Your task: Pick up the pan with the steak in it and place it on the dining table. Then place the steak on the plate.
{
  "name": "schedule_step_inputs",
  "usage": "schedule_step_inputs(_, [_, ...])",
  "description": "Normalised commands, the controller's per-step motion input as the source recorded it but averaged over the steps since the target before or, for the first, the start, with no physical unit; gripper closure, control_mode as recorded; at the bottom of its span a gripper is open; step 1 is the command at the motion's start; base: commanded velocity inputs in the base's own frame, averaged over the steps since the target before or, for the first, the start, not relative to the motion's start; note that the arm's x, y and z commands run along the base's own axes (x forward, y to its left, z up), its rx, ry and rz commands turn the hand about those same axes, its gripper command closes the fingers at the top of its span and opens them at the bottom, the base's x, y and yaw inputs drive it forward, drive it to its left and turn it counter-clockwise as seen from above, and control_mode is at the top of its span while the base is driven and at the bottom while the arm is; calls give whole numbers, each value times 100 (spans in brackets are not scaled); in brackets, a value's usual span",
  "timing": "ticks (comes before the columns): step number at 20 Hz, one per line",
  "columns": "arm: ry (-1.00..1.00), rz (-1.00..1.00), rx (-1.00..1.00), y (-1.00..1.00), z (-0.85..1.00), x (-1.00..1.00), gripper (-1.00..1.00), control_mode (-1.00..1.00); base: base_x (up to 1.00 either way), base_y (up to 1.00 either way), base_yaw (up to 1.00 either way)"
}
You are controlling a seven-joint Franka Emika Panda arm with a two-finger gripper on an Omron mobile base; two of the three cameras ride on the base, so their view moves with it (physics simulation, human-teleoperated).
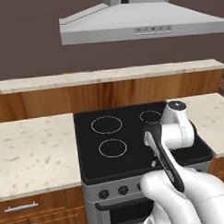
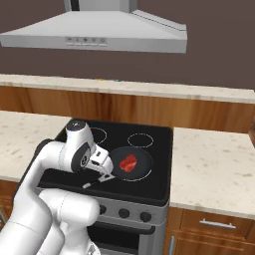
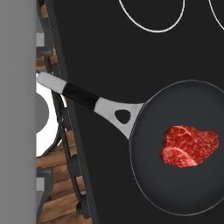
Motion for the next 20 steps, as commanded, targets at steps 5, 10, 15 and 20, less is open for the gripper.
schedule_step_inputs(5, [-8, -12, 0, -1, -41, 26, -100, -100, 0, 0, 0])
schedule_step_inputs(10, [-9, -12, 0, 0, -41, 23, -100, -100, 0, 0, 0])
schedule_step_inputs(15, [-4, -5, 4, 0, -28, 8, -100, -100, 0, 0, 0])
schedule_step_inputs(20, [1, 0, 0, 0, -9, 0, -100, -100, 0, 0, 0])
